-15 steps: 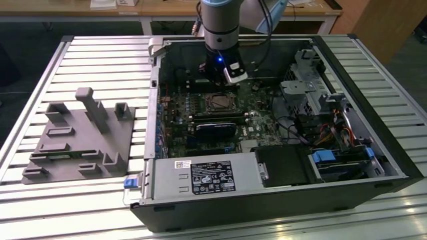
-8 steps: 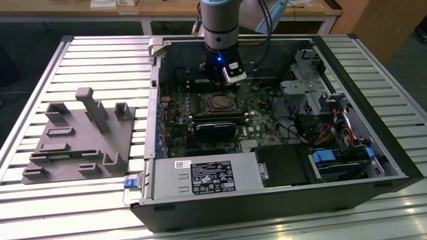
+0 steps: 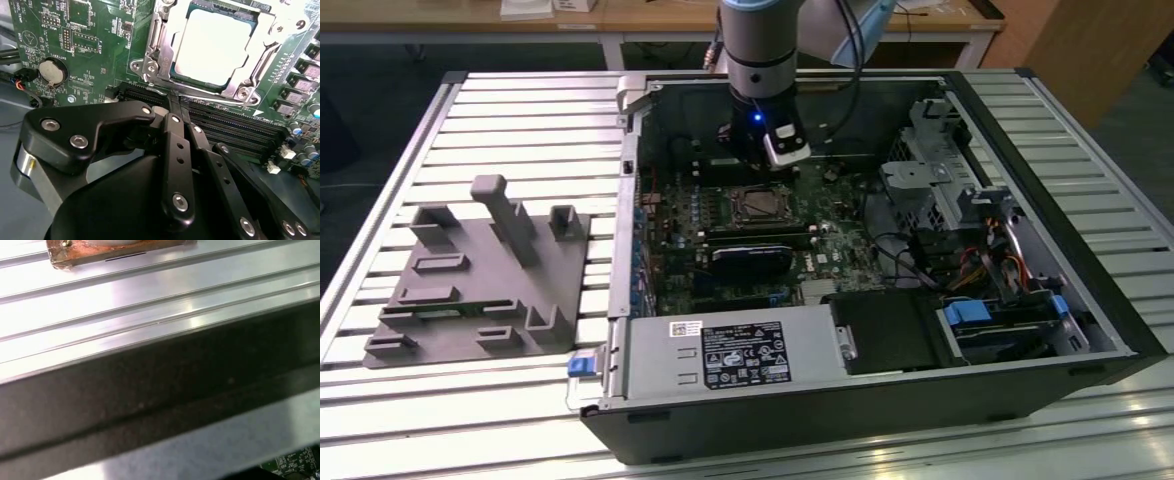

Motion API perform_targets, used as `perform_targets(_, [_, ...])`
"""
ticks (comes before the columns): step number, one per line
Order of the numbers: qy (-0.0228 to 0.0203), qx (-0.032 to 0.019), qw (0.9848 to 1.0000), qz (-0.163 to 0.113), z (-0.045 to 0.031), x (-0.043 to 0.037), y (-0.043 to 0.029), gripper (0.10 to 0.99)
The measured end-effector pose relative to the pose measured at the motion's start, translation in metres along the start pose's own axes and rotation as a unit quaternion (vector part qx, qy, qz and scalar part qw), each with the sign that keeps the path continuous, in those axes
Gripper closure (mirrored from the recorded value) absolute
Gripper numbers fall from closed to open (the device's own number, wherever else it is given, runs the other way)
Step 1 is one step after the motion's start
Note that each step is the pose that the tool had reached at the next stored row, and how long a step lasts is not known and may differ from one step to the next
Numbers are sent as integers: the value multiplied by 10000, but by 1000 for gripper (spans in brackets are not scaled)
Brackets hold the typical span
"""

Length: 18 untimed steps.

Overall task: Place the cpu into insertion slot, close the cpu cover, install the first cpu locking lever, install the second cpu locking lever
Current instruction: 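Install the first cpu locking lever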

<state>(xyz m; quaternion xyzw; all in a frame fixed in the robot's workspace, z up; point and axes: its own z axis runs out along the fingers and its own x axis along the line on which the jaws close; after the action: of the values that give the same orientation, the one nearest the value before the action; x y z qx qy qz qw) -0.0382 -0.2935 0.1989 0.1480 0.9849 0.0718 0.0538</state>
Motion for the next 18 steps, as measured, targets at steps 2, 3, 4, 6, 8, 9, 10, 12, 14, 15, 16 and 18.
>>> perform_targets(2, [-8, 2, 10000, 30, 5, 0, -1, 980])
perform_targets(3, [-14, 4, 10000, 44, 9, 1, -2, 980])
perform_targets(4, [-18, 6, 10000, 58, 12, 1, -3, 980])
perform_targets(6, [-26, 11, 10000, 83, 17, 1, -6, 980])
perform_targets(8, [-36, 12, 9999, 107, 24, 1, -8, 980])
perform_targets(9, [-40, 14, 9999, 117, 25, 1, -10, 980])
perform_targets(10, [-44, 17, 9999, 127, 27, 0, -13, 980])
perform_targets(12, [-50, 23, 9999, 145, 28, -1, -18, 980])
perform_targets(14, [-52, 24, 9999, 156, 28, -2, -19, 980])
perform_targets(15, [-52, 25, 9999, 160, 27, -2, -20, 980])
perform_targets(16, [-52, 27, 9999, 162, 21, -2, -20, 980])
perform_targets(18, [-53, 25, 9998, 168, -8, -5, -15, 980])
